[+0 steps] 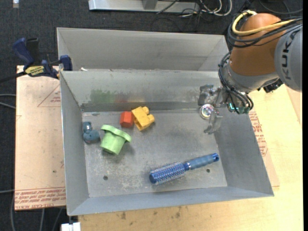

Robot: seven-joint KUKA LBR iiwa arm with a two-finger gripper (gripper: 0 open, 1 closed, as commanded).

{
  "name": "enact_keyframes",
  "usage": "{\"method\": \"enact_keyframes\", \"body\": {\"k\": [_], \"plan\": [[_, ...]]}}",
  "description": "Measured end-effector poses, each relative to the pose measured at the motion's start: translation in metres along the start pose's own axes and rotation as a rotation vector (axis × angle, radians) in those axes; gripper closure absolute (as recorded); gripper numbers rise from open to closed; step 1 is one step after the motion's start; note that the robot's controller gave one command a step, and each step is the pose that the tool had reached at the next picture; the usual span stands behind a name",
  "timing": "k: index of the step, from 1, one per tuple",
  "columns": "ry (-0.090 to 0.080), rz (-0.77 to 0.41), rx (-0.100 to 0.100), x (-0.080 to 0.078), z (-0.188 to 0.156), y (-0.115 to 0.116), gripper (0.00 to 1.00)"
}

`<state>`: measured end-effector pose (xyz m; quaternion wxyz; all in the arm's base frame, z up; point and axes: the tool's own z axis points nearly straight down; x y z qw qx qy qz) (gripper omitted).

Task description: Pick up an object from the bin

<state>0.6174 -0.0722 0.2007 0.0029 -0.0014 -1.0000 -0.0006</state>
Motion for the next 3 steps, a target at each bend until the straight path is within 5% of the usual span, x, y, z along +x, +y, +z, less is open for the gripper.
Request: {"method": "enact_keyframes", "body": {"k": [1,2,3], "plan": [[0.003,-0.164,-0.001,0.09,0.077,0.007,0.0],[-0.001,-0.213,-0.002,0.098,0.135,0.043,0.0],[-0.006,-0.209,0.001,0.096,0.131,0.04,1.0]]}}
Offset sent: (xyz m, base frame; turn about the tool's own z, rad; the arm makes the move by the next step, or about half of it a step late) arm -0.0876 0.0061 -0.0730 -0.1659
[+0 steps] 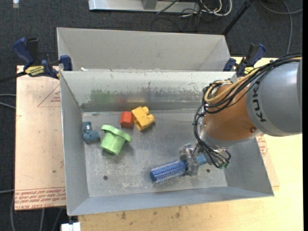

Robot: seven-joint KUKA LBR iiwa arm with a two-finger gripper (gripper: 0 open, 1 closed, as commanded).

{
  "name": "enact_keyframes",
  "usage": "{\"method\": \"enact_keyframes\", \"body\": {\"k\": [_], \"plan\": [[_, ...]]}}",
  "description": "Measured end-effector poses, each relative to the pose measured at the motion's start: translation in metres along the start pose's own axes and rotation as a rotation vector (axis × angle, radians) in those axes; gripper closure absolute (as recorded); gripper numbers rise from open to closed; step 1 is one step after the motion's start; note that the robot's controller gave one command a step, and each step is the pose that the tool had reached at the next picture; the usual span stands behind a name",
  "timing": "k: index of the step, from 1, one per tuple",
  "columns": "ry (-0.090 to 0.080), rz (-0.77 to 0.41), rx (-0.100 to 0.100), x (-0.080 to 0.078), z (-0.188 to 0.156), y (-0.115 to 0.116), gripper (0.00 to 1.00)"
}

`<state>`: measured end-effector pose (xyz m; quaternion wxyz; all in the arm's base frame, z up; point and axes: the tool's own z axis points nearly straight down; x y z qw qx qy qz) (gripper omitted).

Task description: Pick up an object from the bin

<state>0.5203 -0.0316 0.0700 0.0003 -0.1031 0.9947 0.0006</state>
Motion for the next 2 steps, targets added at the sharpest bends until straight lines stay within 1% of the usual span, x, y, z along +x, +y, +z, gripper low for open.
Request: {"method": "enact_keyframes", "body": {"k": [1,2], "plan": [[-0.007,0.015,0.003,0.003,-0.117,-0.011,1.0],[-0.01,0.018,0.004,-0.002,-0.25,-0.01,1.0]]}}
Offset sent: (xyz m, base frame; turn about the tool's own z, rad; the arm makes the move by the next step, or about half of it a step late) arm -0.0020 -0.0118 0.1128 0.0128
